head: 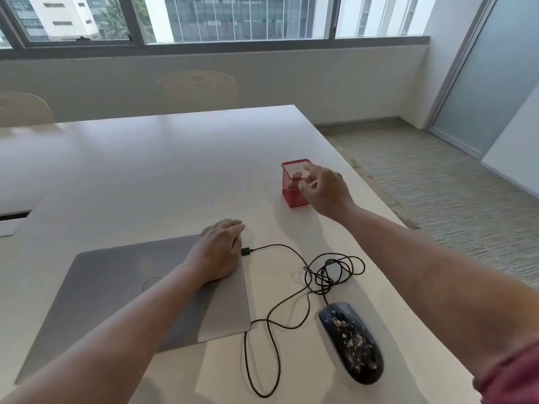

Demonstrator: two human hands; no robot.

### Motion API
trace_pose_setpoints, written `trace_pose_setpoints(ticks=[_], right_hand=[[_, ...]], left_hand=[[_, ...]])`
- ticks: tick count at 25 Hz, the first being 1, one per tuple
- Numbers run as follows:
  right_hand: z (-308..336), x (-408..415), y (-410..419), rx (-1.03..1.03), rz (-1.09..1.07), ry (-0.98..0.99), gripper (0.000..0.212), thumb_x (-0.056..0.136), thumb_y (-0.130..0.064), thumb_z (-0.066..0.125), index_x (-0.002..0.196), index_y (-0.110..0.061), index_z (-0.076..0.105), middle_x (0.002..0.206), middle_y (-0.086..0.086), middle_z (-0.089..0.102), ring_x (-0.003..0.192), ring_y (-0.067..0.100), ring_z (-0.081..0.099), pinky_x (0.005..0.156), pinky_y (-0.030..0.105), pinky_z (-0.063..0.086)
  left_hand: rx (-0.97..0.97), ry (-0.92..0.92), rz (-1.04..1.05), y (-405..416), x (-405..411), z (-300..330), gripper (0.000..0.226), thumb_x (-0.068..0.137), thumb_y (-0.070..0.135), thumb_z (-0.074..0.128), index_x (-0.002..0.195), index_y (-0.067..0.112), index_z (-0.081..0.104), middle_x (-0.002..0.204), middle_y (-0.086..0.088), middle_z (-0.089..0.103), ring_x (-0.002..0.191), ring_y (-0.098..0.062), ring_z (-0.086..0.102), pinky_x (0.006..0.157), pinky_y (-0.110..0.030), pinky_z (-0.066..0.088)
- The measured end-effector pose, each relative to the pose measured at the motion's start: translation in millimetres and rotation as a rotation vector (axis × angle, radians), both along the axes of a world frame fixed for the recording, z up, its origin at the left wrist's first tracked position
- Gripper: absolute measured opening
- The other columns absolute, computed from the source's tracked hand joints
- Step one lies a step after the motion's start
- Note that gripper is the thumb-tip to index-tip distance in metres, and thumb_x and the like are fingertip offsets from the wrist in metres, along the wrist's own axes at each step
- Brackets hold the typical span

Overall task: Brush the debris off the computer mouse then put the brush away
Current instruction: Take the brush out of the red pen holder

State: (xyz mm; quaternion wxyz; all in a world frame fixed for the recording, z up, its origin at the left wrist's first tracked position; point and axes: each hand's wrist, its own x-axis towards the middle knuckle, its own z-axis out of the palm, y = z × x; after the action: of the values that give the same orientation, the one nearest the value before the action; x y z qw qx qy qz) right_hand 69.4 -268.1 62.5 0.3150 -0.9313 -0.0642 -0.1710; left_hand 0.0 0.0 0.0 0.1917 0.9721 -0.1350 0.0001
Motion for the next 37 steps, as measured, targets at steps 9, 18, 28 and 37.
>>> trace_pose_setpoints(ticks=[9,18,28,37], right_hand=[[1,24,3,-0.013,0.030,0.034,0.011,0.090,-0.025,0.076,0.100,-0.025,0.081,0.077,-0.008,0.071,0.081,0.019,0.065,0.081,0.032,0.055],[11,22,5,0.100,0.063,-0.007,0.014,0.094,-0.014,0.068,0.089,-0.017,0.080,0.078,-0.004,0.076,0.077,0.017,0.066,0.073,0.027,0.049],[39,-18,-2,0.302,0.104,-0.268,0.014,0.094,-0.011,0.069,0.084,-0.017,0.076,0.075,-0.009,0.075,0.069,0.002,0.065,0.071,0.015,0.045],[31,-96,-3,0.635,0.362,-0.130,0.013,0.097,-0.008,0.068,0.095,-0.017,0.077,0.078,-0.008,0.073,0.071,0.011,0.064,0.074,0.032,0.054]], left_hand=[[-0.036,0.020,0.078,5,19,-8,0.034,0.110,0.021,0.045,0.129,0.018,0.073,0.141,0.000,0.067,0.133,-0.027,0.057,0.113,-0.041,0.039],[-0.062,0.025,0.092,4,17,-10,0.033,0.110,0.023,0.044,0.127,0.019,0.072,0.137,0.002,0.066,0.128,-0.025,0.055,0.109,-0.036,0.037],[-0.155,-0.059,0.098,2,7,-1,0.029,0.109,0.016,0.053,0.126,0.009,0.074,0.134,-0.007,0.070,0.128,-0.032,0.060,0.113,-0.042,0.043],[-0.417,-0.325,-0.031,-33,-25,45,0.042,0.097,0.024,0.081,0.135,0.006,0.073,0.137,-0.009,0.072,0.120,-0.024,0.066,0.101,-0.029,0.047]])
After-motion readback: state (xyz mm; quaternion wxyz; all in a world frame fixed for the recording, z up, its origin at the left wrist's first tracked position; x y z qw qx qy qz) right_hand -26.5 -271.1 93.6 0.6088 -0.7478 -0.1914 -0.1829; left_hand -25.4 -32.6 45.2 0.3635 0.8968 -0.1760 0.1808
